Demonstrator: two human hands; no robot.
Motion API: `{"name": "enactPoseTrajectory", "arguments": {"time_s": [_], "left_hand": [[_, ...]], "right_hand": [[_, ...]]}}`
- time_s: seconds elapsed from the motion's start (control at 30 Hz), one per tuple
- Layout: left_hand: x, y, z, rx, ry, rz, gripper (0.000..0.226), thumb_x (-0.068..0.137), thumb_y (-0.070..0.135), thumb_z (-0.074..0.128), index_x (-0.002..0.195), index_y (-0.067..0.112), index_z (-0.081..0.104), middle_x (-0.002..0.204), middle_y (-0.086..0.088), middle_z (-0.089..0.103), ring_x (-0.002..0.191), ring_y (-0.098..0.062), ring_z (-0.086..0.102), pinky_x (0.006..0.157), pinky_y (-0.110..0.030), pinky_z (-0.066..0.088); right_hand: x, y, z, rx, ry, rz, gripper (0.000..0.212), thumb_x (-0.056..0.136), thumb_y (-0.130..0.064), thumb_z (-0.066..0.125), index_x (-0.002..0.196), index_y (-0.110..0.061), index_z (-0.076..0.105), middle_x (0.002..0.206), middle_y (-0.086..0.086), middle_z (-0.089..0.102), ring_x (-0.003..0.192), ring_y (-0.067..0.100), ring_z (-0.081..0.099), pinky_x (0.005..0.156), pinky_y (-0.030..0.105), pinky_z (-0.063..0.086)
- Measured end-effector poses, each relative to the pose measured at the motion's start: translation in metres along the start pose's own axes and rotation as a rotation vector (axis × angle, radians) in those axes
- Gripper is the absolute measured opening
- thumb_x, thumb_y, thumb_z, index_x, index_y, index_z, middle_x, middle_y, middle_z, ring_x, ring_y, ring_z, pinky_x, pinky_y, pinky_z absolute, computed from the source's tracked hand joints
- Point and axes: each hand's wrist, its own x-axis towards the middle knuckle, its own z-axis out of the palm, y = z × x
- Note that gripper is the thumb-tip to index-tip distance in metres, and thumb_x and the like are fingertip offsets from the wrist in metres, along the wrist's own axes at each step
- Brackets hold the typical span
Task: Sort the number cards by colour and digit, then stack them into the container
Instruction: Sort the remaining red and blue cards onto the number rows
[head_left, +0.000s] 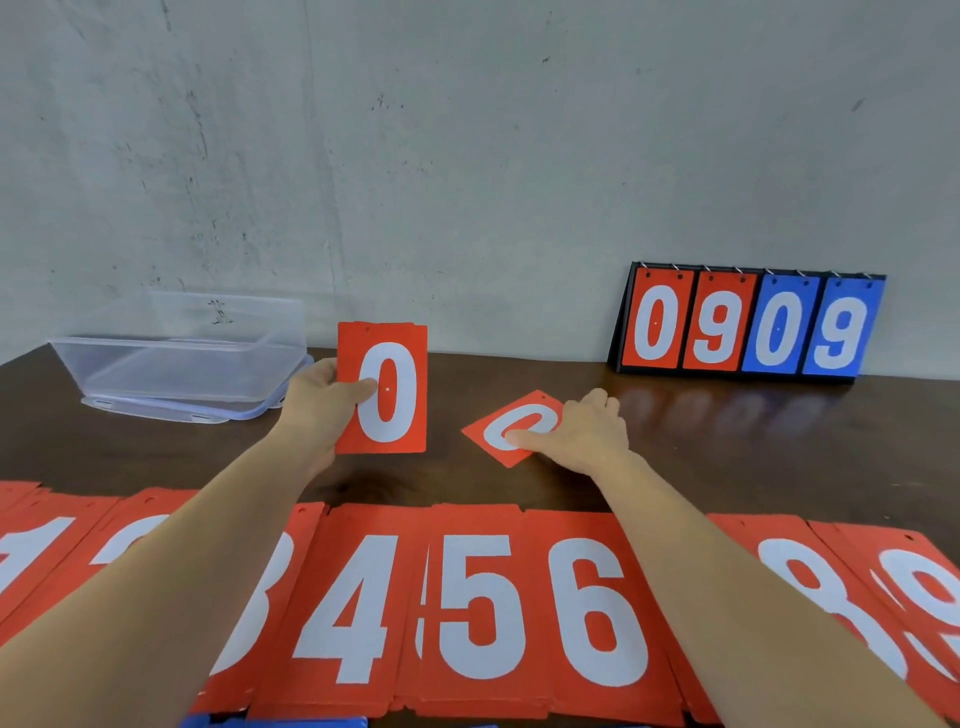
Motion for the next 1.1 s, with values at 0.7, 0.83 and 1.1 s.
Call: {"name": "enactPoseTrajectory", "arguments": {"time_s": [0.7,0.83,1.1], "left_hand": [[-0.03,0.002,-0.026,0.001,0.023,-0.009,0.041,0.095,0.018,0.06,0.134,0.013,0.053,0.126,-0.01,0.063,0.111,-0.035,0.062,0.097,-0.056,0.048],[-0.033,0.006,-0.045,-0.031,0.055,0.012,0.036,0.096,0.019,0.058,0.132,0.013,0.055,0.125,-0.01,0.064,0.11,-0.036,0.062,0.097,-0.057,0.048],[-0.043,0.012,-0.099,-0.173,0.039,0.014,0.022,0.103,0.023,0.044,0.122,0.02,0.057,0.103,0.0,0.065,0.089,-0.025,0.064,0.077,-0.042,0.053]], "right_hand": [[-0.015,-0.045,-0.007,0.82,0.101,-0.063,0.068,0.085,-0.004,0.069,0.144,-0.015,0.037,0.131,0.011,0.057,0.117,0.027,0.057,0.096,0.041,0.051],[-0.035,-0.078,-0.037,1.137,0.079,-0.161,0.037,0.086,-0.005,0.069,0.12,-0.014,0.056,0.111,0.002,0.062,0.096,0.016,0.061,0.082,0.031,0.054],[-0.099,-0.166,-0.037,1.092,-0.099,-0.393,0.031,0.085,-0.005,0.07,0.114,-0.012,0.06,0.106,0.0,0.068,0.093,0.014,0.067,0.075,0.023,0.056]]}}
